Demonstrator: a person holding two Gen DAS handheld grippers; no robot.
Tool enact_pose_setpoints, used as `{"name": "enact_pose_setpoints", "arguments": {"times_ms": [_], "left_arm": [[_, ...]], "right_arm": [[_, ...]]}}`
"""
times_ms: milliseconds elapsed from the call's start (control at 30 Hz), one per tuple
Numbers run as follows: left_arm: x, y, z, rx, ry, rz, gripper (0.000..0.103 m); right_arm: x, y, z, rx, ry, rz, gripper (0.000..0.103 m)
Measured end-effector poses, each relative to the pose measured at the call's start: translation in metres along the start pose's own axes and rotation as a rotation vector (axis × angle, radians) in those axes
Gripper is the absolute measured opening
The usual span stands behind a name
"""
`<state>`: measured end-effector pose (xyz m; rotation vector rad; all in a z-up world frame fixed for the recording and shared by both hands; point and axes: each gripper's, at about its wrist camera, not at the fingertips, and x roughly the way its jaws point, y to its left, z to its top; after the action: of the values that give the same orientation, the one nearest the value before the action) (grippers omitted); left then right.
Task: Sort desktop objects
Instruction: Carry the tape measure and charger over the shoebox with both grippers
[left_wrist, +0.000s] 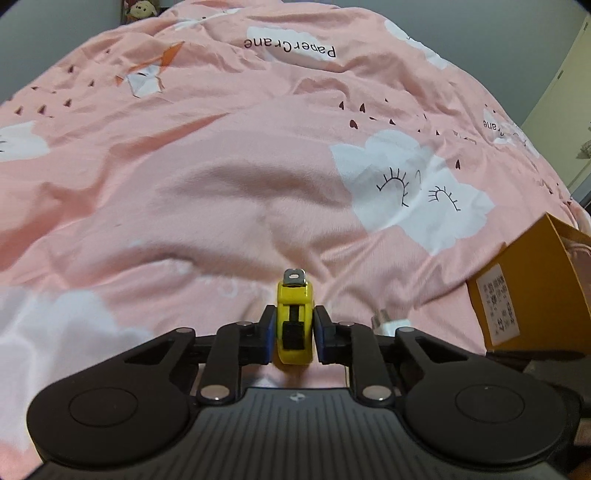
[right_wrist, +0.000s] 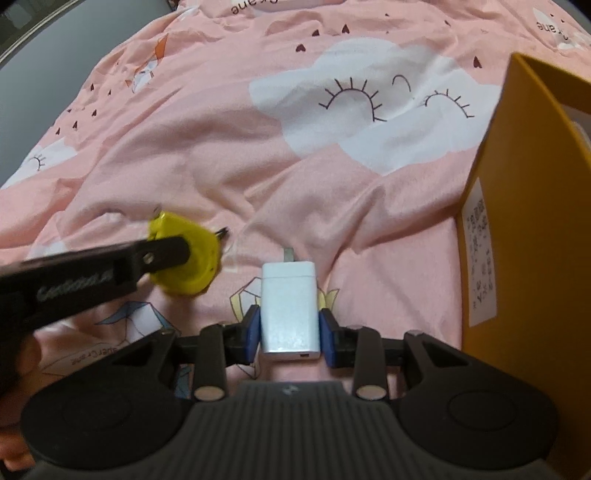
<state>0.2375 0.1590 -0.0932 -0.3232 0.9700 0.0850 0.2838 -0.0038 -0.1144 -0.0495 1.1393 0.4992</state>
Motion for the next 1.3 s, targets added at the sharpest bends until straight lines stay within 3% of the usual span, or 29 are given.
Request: {"name": "enact_pose_setpoints", "arguments": {"times_ms": [167, 467, 600, 800, 933, 1067, 1300], "left_arm": [[-0.03, -0.002, -0.014, -0.007, -0.006, 0.017, 0.023], [-0.093, -0.022, -0.022, 0.009, -0.08, -0.021, 0.023], [-0.119, -0.04, -0.019, 0.027, -0.127, -0.074, 0.023], [-0.15, -0.082, -0.011, 0.065, -0.171, -0.218, 0.023], [-0.154, -0.122, -0.005, 0.124, -0.168, -0.327, 0.023], [-0.144, -0.167, -0.002, 0.18, -0.13, -0.437, 0.023], [-0.082, -0.238, -0.004, 0.213, 0.038, -0.526, 0.023]], "right_arm": [[-0.024, 0.001, -0.008, -0.002, -0.034, 0.033, 0.034], [-0.095, 0.003, -0.024, -0.013, -0.144, 0.116, 0.034], [-0.137, -0.005, -0.03, -0.002, -0.22, 0.155, 0.034], [-0.2, -0.034, -0.039, 0.013, -0.343, 0.152, 0.035], [-0.233, -0.07, -0.044, 0.041, -0.38, 0.123, 0.035], [-0.256, -0.116, -0.049, 0.077, -0.379, 0.034, 0.035], [-0.244, -0.21, -0.053, 0.176, -0.221, -0.06, 0.035]]}}
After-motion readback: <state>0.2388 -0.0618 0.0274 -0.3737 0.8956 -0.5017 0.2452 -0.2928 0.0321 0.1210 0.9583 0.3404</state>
